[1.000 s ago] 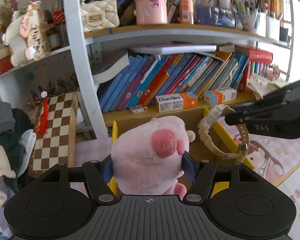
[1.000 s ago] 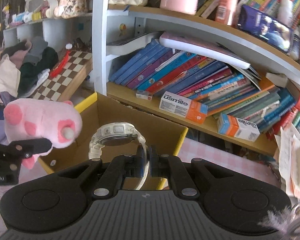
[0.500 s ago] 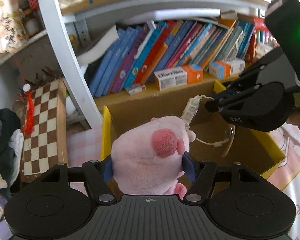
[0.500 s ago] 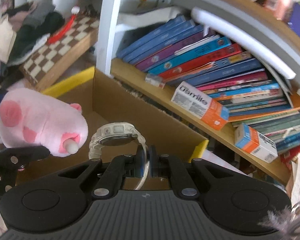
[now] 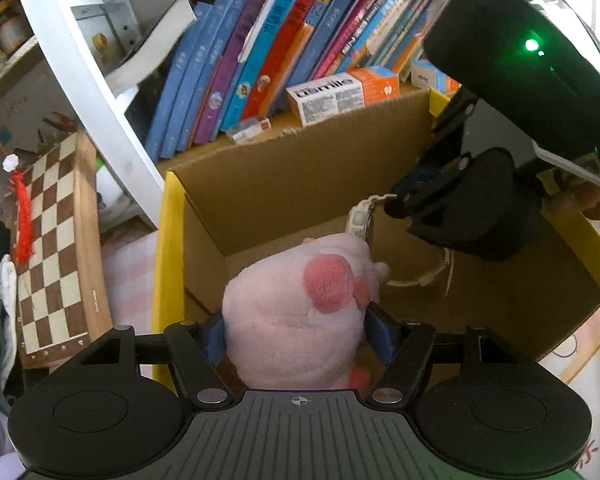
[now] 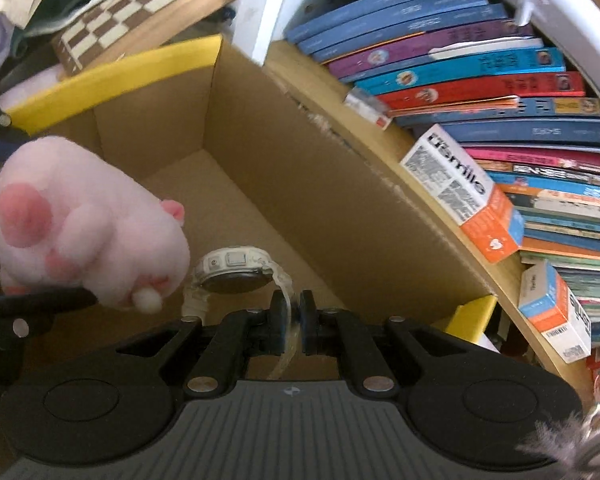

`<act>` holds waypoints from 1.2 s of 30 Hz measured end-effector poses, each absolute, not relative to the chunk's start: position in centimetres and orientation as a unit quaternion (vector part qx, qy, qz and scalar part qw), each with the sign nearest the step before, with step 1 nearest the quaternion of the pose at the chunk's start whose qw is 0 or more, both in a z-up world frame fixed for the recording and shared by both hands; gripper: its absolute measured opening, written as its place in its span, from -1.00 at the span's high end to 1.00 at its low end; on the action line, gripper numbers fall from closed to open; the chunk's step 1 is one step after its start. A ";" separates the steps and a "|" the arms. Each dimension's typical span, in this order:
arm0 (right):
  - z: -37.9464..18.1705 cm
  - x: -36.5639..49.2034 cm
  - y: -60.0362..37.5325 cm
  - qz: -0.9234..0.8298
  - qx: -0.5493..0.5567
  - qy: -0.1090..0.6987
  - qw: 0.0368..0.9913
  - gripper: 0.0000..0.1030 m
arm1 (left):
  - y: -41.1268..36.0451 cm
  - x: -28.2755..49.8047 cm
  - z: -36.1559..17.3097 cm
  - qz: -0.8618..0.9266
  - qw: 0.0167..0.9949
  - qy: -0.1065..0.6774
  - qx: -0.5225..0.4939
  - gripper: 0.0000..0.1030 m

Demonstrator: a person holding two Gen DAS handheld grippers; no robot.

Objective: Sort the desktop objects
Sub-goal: 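Carry the pig and the watch up over the yellow box with both tools, then open both tools to drop the pig and the watch into the box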

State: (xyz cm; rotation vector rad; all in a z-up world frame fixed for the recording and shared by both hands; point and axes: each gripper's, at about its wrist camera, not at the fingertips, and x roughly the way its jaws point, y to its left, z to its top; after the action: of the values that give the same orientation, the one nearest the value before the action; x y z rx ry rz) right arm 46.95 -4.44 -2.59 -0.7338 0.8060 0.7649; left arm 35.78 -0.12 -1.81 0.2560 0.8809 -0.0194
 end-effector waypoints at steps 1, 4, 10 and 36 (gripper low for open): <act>-2.8 47.0 -4.3 0.356 -0.344 0.378 0.783 0.85 | -0.1 35.8 -1.9 -0.009 0.896 0.427 0.123 -0.35; -2.9 47.1 -4.0 0.357 -0.353 0.380 0.777 0.84 | 0.0 36.1 -2.0 -0.010 0.893 0.433 0.123 -0.35; -3.0 47.3 -4.0 0.353 -0.351 0.386 0.777 0.83 | 0.0 36.3 -2.1 -0.005 0.891 0.437 0.126 -0.41; 5.3 44.5 -9.7 0.353 -0.244 0.310 0.848 0.00 | -1.1 31.8 3.2 0.034 0.920 0.362 0.148 -0.66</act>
State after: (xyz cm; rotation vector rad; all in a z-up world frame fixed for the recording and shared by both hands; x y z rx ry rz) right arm 44.46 -9.74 5.27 -0.5146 0.6530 0.7436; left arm 31.82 -1.09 3.25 0.3051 0.7438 0.0691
